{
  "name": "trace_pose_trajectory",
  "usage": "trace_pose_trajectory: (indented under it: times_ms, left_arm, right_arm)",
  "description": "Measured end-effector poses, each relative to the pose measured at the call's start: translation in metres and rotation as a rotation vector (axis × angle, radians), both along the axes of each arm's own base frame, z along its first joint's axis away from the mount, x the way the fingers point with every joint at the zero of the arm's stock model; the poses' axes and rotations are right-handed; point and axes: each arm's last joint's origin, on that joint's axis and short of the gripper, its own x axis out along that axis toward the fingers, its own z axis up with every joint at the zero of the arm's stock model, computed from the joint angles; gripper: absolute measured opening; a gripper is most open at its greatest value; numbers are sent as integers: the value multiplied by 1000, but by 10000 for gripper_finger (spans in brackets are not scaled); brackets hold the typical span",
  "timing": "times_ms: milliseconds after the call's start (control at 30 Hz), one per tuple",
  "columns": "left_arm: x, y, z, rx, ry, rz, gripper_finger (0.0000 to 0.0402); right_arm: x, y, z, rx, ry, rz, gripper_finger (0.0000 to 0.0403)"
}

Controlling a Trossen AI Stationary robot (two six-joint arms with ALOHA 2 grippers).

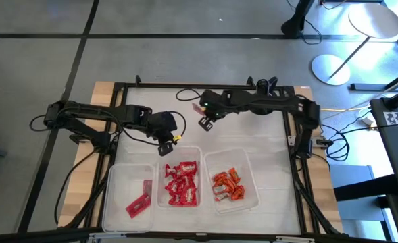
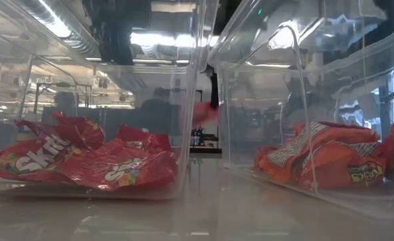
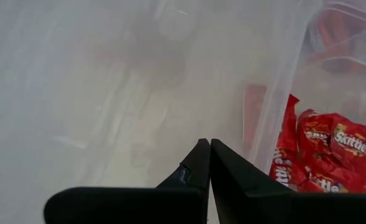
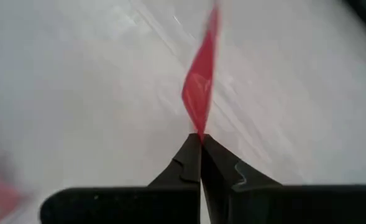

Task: Sort candy
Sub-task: Put the light red candy into the left transparent bin

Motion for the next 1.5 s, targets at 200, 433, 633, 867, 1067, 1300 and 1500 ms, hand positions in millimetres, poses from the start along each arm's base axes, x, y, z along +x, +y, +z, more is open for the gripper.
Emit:
trace_pose_trajectory:
  times_ms: [200, 433, 633, 867, 1067, 1300, 1500]
  left_arm:
    - [-2, 0, 1, -23, -1, 44, 4]
    - [-35, 5, 22, -61, -21, 187, 4]
    - [-72, 9, 47, -92, -137, 364, 4]
    - [-117, 6, 59, -119, -139, 420, 4]
    - [-140, 4, 64, -118, -146, 407, 4]
    - [-156, -5, 64, -109, -108, 293, 4]
    - [-162, -9, 66, -107, -127, 230, 4]
  right_arm:
    - [-17, 25, 41, -8, -70, 67, 1]
    - [-31, 59, 60, -1, -52, 213, 1]
    - [-34, 101, 70, 12, -90, 393, 0]
    - [-18, 167, 83, 101, -346, 601, 0]
    - [12, 220, 82, 56, -652, 647, 0]
    - [62, 267, 71, 28, -829, 606, 0]
    - [110, 291, 67, 47, -883, 627, 0]
